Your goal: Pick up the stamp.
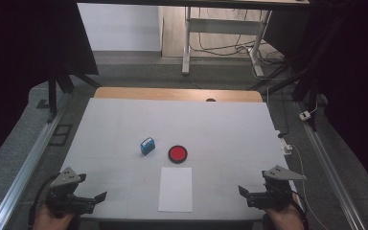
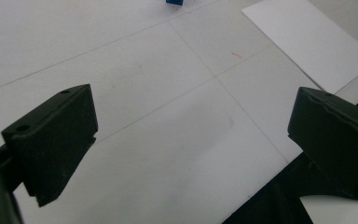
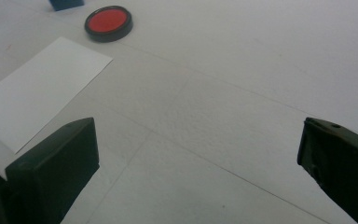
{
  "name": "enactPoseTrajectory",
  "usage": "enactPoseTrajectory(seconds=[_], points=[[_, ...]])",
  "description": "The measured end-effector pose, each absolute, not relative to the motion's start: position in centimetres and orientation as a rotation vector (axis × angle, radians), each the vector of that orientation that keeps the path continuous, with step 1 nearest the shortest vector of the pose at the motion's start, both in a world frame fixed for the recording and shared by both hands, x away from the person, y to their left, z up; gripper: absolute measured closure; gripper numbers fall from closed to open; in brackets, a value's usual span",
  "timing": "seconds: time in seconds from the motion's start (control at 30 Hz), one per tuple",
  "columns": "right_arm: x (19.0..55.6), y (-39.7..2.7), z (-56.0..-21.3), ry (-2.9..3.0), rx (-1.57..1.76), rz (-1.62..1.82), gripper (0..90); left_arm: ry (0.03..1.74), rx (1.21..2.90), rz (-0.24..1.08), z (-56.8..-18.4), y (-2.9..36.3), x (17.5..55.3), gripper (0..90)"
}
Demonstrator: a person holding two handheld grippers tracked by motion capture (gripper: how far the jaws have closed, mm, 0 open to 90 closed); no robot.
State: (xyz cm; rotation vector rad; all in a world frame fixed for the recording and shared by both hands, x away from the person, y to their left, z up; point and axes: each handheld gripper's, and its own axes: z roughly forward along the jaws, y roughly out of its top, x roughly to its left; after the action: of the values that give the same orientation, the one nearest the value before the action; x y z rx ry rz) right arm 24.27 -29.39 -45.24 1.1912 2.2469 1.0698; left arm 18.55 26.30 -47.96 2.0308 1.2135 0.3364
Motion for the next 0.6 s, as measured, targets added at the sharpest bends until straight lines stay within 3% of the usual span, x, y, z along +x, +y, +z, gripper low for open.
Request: enactPoseTrajectory(seconds=[0.6], points=[[24.39, -29.18, -45.33, 2.297, 1.166, 1.077, 0.0, 1.228, 2.055, 0.346, -48.03, 26.05, 18.61, 2.7]])
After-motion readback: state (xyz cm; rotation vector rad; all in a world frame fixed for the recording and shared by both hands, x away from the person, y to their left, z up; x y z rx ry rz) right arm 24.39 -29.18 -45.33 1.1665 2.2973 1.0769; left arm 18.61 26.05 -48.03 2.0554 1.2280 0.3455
